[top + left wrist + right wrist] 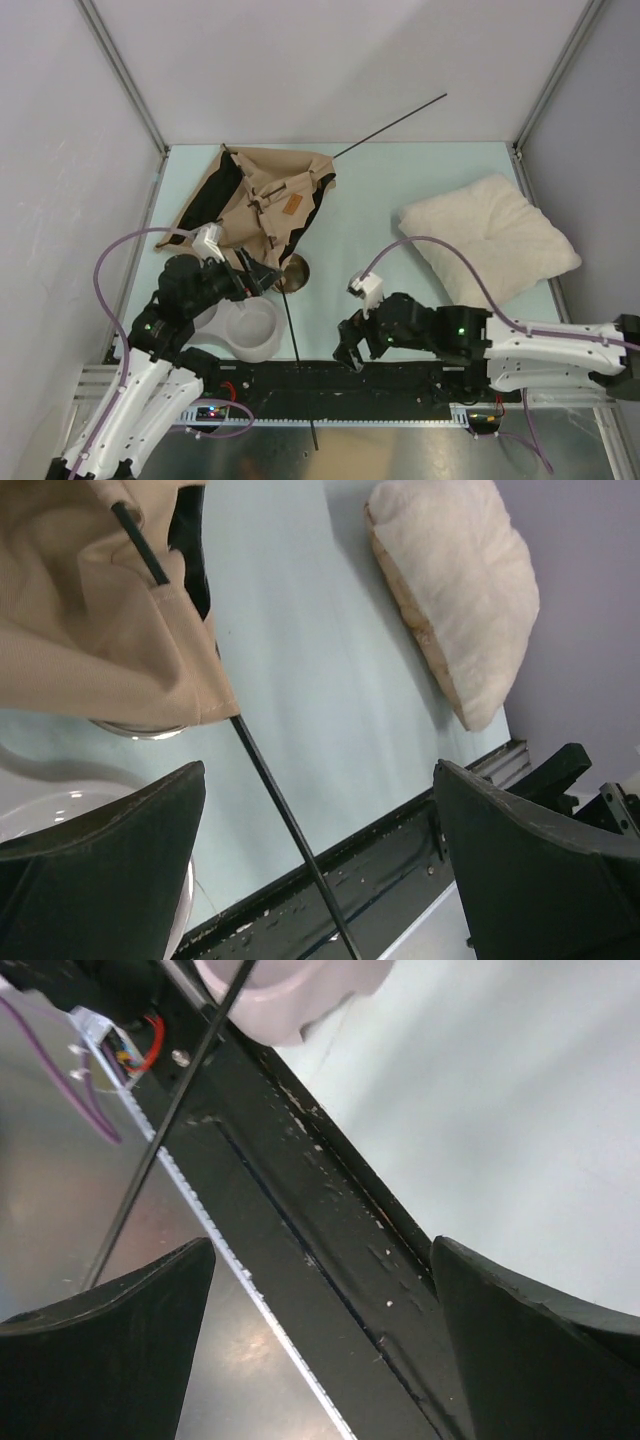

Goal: Set up the pet tent

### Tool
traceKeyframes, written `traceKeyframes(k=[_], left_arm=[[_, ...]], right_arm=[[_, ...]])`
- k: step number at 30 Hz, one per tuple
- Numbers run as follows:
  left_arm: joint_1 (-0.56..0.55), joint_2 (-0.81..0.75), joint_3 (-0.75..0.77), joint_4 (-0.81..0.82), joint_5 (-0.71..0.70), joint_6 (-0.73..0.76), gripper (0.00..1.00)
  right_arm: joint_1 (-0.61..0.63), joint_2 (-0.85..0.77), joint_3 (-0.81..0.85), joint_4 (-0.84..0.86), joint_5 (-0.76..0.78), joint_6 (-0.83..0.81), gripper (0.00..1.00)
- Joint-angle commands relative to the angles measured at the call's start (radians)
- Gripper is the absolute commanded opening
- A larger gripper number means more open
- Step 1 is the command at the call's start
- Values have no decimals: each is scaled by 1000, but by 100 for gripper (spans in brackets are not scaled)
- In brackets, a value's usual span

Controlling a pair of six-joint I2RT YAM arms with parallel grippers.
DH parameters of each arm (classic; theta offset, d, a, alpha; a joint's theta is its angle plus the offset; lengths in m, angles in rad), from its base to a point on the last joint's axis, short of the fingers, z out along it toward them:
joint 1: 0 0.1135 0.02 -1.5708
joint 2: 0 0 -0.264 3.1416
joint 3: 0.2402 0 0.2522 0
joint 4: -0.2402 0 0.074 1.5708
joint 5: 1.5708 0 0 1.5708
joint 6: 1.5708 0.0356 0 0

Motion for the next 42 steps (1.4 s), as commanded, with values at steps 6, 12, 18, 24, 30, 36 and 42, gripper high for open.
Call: traceKeyframes(k=[6, 12, 18, 24, 30, 36, 42], left_arm=[[-98, 8, -120, 16, -48, -12, 96], [-144, -5, -193, 43, 9, -21, 78], [-158, -19, -243, 107, 20, -73, 64], [-171, -16, -276, 157, 8, -98, 54], [-185, 12, -274, 199, -2, -120, 51], [-215, 53, -255, 256, -5, -153, 50], [-248, 82, -234, 290, -43, -180, 37]], right_arm=[[78, 160, 69, 104, 203, 61, 94], [80, 190, 77, 140, 209, 70, 93], [79, 214, 77, 157, 216, 76, 94], [78, 224, 77, 161, 228, 89, 93], [78, 218, 77, 149, 240, 93, 94], [82, 198, 77, 150, 238, 77, 98], [90, 171, 71, 188, 223, 41, 99]])
